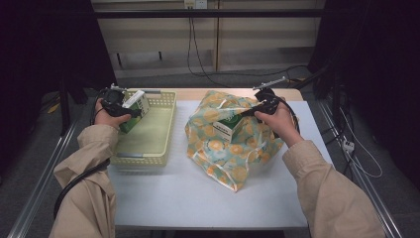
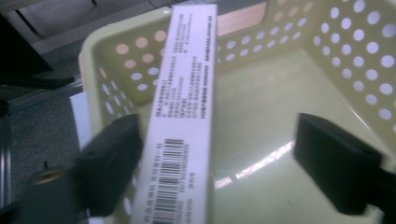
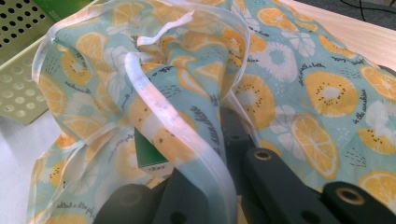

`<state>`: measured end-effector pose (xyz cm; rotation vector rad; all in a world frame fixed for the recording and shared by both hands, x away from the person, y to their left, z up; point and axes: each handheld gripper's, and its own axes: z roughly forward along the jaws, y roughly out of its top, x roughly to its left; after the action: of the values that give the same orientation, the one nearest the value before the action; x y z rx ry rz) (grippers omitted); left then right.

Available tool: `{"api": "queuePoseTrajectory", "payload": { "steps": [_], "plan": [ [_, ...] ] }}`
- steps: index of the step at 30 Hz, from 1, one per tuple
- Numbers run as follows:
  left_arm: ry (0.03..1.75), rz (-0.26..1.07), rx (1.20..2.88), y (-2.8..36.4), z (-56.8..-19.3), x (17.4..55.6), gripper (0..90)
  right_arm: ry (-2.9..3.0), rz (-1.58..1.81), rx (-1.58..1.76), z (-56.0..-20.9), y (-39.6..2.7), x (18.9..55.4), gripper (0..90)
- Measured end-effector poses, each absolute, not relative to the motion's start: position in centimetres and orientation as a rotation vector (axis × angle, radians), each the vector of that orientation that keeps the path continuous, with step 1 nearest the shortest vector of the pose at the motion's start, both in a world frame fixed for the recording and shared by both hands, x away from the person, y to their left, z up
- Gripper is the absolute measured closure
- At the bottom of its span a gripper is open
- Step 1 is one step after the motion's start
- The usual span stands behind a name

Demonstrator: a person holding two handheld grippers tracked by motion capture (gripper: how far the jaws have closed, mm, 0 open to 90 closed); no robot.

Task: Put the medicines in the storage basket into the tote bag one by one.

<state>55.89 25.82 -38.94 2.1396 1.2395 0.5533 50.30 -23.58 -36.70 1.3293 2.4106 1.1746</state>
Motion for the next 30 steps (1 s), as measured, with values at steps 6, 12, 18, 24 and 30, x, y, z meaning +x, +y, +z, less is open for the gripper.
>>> {"api": "queuePoseTrajectory", "payload": {
  "steps": [6, 12, 18, 24, 30],
  "plan": [
    [1.318, 0.536, 2.158, 25.0, -39.1, 55.6, 61.2, 2.41, 1.171, 1.33, -36.6, -23.7, 50.2, 90.0],
    [1.299, 0.419, 2.087, 24.1, -36.6, 54.4, 63.0, 2.393, 1.18, 1.34, -36.6, -24.1, 50.0, 90.0],
    [1.227, 0.319, 2.057, 22.9, -33.3, 52.8, 63.1, 2.385, 1.181, 1.348, -36.7, -24.2, 50.0, 90.0],
    [1.09, 0.238, 2.039, 20.4, -30.5, 51.1, 63.2, 2.394, 1.159, 1.342, -36.7, -23.9, 49.9, 90.0],
    [0.902, 0.174, 2.082, 16.4, -29.1, 48.7, 63.2, 2.385, 1.159, 1.346, -36.7, -24.2, 50.0, 90.0]
  ]
}}
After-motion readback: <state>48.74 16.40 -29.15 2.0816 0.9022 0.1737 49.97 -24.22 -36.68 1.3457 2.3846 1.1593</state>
